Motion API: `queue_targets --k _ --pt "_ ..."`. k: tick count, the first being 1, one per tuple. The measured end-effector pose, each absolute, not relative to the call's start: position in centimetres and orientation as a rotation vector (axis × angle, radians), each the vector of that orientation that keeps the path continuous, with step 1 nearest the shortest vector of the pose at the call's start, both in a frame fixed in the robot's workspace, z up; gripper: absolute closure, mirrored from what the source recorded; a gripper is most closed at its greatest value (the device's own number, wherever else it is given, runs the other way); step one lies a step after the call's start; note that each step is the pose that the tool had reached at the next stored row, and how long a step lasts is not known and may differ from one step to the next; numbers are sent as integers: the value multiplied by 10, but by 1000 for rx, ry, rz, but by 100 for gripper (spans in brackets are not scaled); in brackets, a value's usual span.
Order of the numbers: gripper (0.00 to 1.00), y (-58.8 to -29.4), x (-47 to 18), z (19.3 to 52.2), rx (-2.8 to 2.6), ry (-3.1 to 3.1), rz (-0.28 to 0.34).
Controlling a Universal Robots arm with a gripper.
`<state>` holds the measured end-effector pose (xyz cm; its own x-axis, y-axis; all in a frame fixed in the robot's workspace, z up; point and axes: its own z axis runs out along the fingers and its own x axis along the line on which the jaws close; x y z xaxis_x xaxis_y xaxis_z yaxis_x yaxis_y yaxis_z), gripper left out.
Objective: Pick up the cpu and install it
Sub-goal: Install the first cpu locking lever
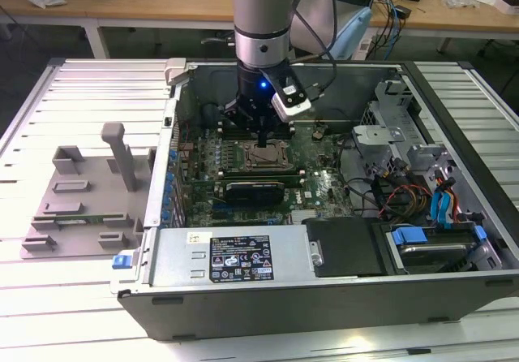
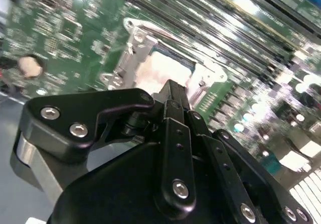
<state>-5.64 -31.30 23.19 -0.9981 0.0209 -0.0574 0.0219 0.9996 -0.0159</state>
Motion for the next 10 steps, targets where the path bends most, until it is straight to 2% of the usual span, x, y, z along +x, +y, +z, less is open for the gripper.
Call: queue_targets --k 10 --pt "89 -313 -45 241 33 3097 -27"
